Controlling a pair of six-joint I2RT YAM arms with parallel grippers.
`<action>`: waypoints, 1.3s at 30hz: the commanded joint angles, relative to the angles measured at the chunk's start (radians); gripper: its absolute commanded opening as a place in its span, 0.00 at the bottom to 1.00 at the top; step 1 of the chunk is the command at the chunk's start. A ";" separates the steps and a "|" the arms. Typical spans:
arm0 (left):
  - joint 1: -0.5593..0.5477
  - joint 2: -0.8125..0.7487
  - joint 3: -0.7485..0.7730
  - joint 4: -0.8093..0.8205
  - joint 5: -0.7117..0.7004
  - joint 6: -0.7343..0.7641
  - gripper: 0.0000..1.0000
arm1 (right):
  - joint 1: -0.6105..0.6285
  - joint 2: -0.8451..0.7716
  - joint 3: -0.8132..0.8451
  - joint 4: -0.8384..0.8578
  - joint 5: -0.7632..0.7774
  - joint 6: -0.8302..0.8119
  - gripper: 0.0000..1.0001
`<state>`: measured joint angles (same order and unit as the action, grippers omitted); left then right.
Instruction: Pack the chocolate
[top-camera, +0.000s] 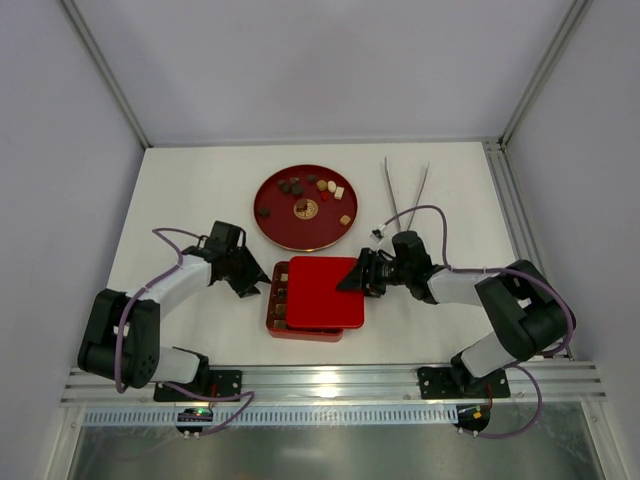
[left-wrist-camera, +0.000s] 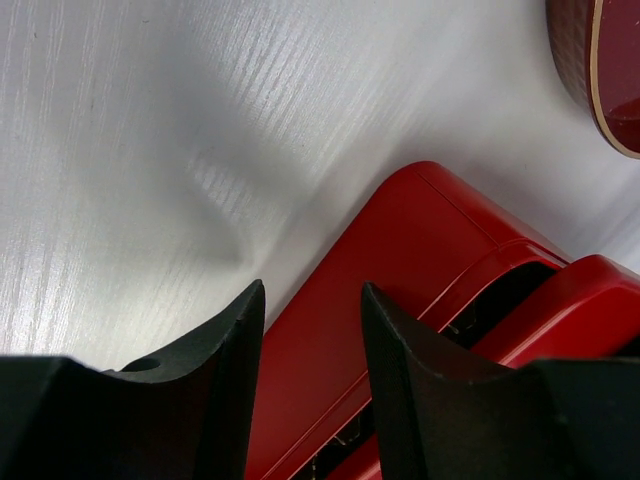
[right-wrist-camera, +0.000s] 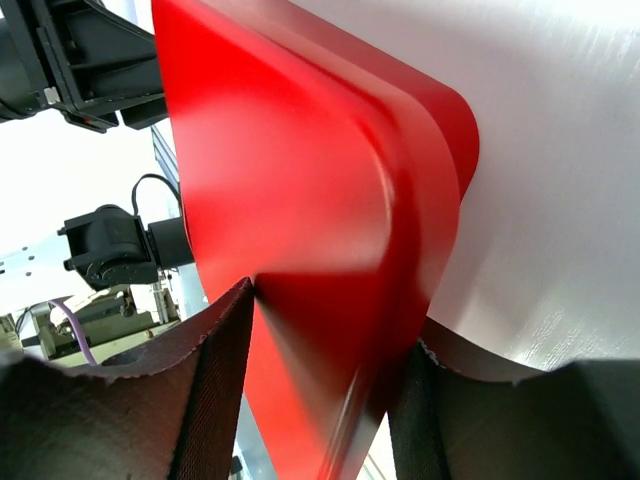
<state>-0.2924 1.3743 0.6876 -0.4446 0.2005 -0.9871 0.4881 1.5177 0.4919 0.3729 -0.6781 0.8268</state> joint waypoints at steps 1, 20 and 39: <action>-0.007 0.002 0.007 0.038 0.042 -0.005 0.44 | 0.017 0.030 0.013 -0.017 0.040 -0.019 0.53; -0.007 -0.018 -0.003 0.037 0.030 -0.030 0.46 | 0.056 -0.005 0.025 -0.029 0.063 -0.006 0.59; -0.010 -0.113 -0.086 0.046 -0.030 -0.148 0.31 | 0.106 -0.034 0.027 -0.054 0.143 0.051 0.59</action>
<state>-0.2947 1.2846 0.6113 -0.4355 0.1650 -1.1027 0.5812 1.5051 0.4995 0.3271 -0.5888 0.8742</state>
